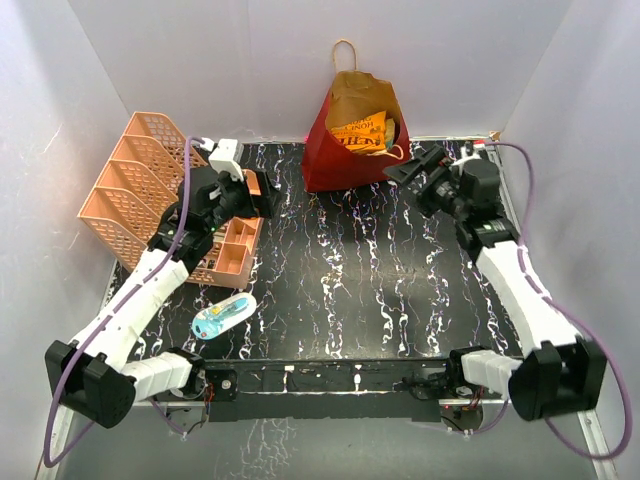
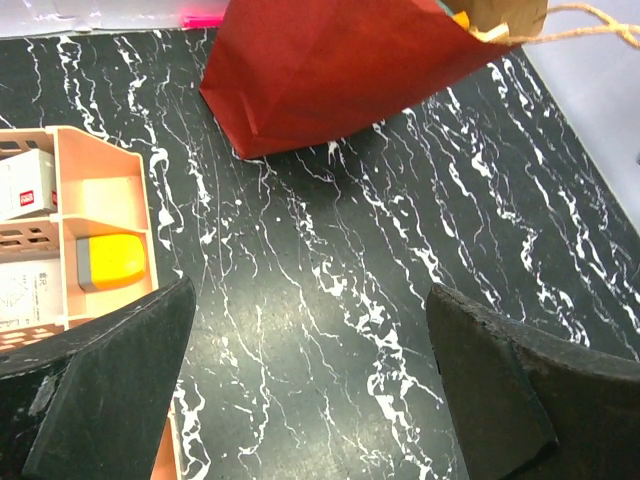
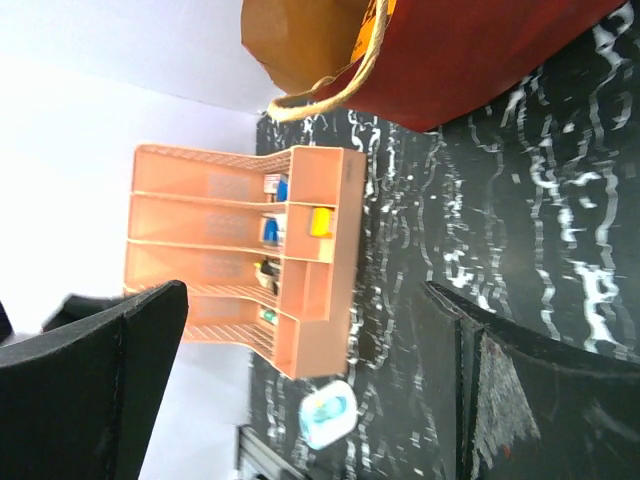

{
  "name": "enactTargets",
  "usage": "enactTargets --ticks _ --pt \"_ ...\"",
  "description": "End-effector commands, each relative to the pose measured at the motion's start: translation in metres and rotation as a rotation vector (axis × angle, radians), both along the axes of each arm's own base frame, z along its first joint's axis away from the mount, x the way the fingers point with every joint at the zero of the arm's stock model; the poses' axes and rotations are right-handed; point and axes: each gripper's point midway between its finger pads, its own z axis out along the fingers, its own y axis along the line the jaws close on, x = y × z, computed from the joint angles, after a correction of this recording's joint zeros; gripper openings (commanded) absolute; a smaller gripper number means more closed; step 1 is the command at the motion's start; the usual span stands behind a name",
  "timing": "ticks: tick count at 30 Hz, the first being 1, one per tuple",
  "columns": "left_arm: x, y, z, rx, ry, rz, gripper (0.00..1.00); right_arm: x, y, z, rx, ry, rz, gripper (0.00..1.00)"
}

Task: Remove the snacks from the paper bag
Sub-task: Move the paper bag to the center of the board.

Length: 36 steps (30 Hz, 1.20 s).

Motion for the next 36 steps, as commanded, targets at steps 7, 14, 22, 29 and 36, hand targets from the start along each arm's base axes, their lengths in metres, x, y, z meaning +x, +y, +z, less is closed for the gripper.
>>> enactTargets --ticks 7,14,22,29,36 --pt "-0.019 -0.005 0.018 0.044 -0.111 0.013 0.98 0.099 0.011 0.042 0.364 -0.015 -0.350 0.98" --pt "-0.021 -0.005 0.018 0.047 -0.123 0.019 0.98 0.128 0.005 0.025 0.467 0.039 -0.459 0.85" --pt "-0.020 -0.002 0.017 0.053 -0.124 0.036 0.98 0.129 0.010 0.032 0.508 0.024 -0.456 0.44" --pt "-0.019 0.000 0.015 0.055 -0.118 0.047 0.98 0.110 0.019 0.032 0.525 0.040 -0.396 0.10" --pt "-0.018 -0.003 0.011 0.052 -0.104 0.040 0.98 0.056 0.010 0.029 0.520 0.054 -0.373 0.07"
